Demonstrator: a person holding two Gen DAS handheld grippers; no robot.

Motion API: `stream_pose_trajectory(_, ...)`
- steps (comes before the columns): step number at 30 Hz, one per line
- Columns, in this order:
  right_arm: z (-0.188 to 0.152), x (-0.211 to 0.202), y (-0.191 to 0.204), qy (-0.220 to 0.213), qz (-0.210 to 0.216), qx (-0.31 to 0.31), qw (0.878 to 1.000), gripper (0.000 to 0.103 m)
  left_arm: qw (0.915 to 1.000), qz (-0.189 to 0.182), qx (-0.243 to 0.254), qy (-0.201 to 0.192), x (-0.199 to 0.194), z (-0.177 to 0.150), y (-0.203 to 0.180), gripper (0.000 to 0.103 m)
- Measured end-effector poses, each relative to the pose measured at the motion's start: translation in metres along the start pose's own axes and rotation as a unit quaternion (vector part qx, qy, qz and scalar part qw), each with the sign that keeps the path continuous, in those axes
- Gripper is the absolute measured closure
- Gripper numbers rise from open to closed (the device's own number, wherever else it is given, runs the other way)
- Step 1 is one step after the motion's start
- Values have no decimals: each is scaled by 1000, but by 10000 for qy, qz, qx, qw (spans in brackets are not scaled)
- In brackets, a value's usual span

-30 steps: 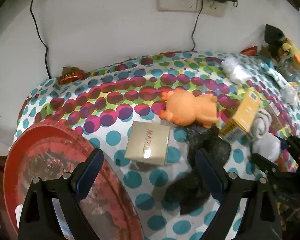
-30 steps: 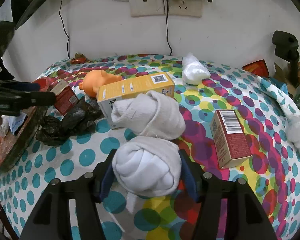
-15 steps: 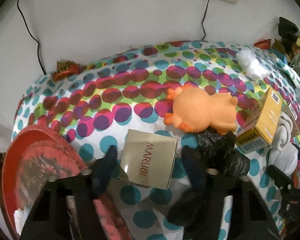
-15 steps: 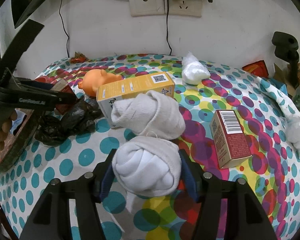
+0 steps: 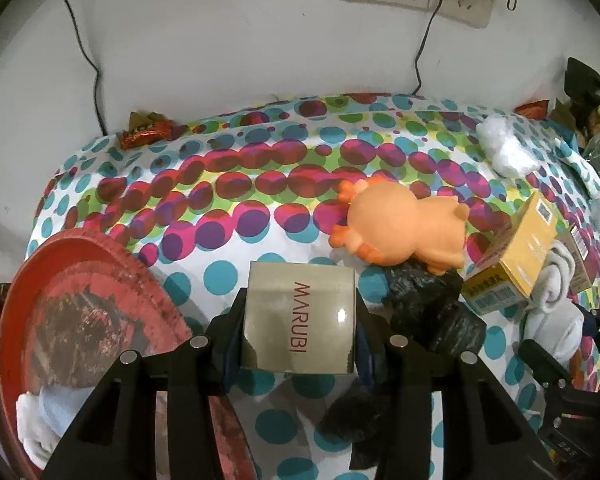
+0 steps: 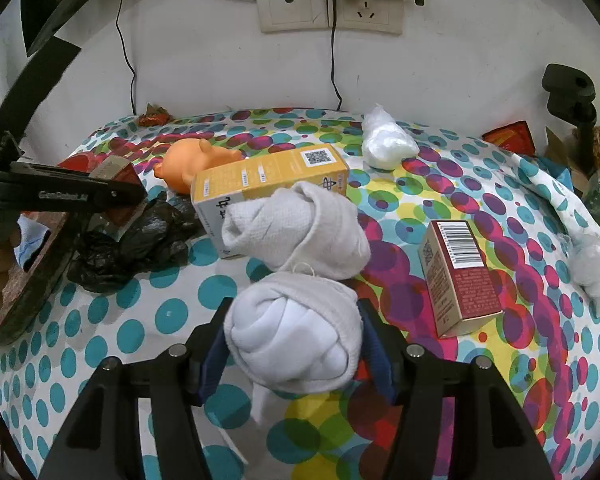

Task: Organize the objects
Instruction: 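Grasp the MARUBI box with the left tool while the right tool holds the sock, then carry the MARUBI box over the red tray with the left tool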

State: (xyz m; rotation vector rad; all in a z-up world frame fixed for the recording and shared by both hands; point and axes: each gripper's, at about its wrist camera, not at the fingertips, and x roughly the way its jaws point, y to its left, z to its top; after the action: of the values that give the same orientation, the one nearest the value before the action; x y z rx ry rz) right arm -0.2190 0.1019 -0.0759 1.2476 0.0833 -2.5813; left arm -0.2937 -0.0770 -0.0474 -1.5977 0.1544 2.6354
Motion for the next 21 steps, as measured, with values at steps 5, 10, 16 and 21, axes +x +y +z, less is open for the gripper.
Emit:
stream_pose_trajectory(5,0,0,-1,-4,-16,-14,10000,42,10000,-9,-25,-88,-16,-5,-1,61)
stream_pose_trajectory(10,0,1,-3,12,-42,-34,10000,42,9999,9,-31,-161,-30,-9,-3,61)
stream_pose_trajectory(16,0,2,-1,31,-114,-79,9999,42,9997,35,-50,-220,-41,-15,-4,61)
stream_pose_trajectory(21,0,3,1,42,-175,-115,9998,42,9997,82,-111,-225,-51,-22,1,61)
